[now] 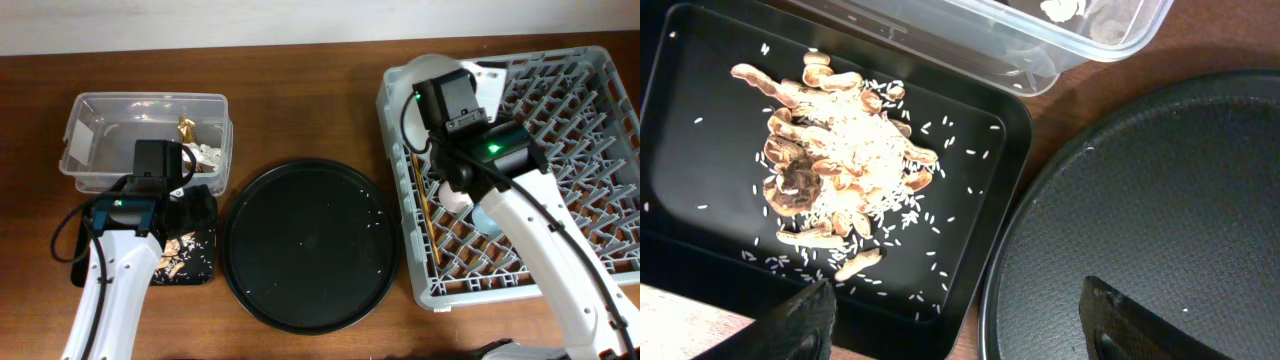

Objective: Sort waste into correct bins and load items into the dishwasher rack

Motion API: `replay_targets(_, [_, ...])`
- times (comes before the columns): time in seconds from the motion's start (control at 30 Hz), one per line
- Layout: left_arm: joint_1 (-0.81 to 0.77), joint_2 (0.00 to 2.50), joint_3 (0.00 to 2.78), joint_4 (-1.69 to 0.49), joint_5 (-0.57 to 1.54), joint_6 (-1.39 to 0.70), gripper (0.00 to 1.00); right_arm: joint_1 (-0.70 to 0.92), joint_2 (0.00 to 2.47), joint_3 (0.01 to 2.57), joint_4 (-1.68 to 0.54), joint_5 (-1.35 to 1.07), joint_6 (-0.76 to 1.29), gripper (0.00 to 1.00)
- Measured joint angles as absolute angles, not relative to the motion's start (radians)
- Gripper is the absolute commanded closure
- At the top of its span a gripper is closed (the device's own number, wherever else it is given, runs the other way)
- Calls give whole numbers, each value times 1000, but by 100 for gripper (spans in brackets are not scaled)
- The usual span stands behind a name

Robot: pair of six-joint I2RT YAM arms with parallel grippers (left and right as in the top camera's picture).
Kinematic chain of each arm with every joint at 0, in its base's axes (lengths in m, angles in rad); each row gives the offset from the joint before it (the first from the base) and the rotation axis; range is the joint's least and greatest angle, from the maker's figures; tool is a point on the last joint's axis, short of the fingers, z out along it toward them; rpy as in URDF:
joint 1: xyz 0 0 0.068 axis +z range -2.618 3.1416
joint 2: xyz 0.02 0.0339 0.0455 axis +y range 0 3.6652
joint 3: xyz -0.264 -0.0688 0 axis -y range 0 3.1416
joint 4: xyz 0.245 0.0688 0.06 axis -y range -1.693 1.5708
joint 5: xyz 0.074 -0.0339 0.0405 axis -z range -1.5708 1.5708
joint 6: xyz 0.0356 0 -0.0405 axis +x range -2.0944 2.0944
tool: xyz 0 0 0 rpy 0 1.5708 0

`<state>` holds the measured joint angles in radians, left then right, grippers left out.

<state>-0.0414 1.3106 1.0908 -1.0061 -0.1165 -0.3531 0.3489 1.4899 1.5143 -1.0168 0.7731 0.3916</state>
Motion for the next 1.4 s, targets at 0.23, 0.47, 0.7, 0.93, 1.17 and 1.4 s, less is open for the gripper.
replay_targets(0.23, [-41,1311,1091,-1006,-116,-353,23,318,1685,1515,-1040,781,389,96])
replay_targets(0.47, [-41,1311,1091,-1006,-116,-356,16,312,1664,1515,-1068,396,395,14])
replay_targets(0.7, [-41,1311,1090,-921,19,-244,1,149,1398,1520,-1211,-44,170,1])
replay_targets(0.93, [-45,1283,1085,-1136,125,-130,1,65,1219,1323,-1213,-157,46,1])
replay_targets(1.17, [-190,660,797,-949,108,-123,1,65,622,950,-1108,-151,44,1])
replay_targets(1.4, [-190,638,796,-957,101,-123,1,65,621,950,-1111,-148,44,1])
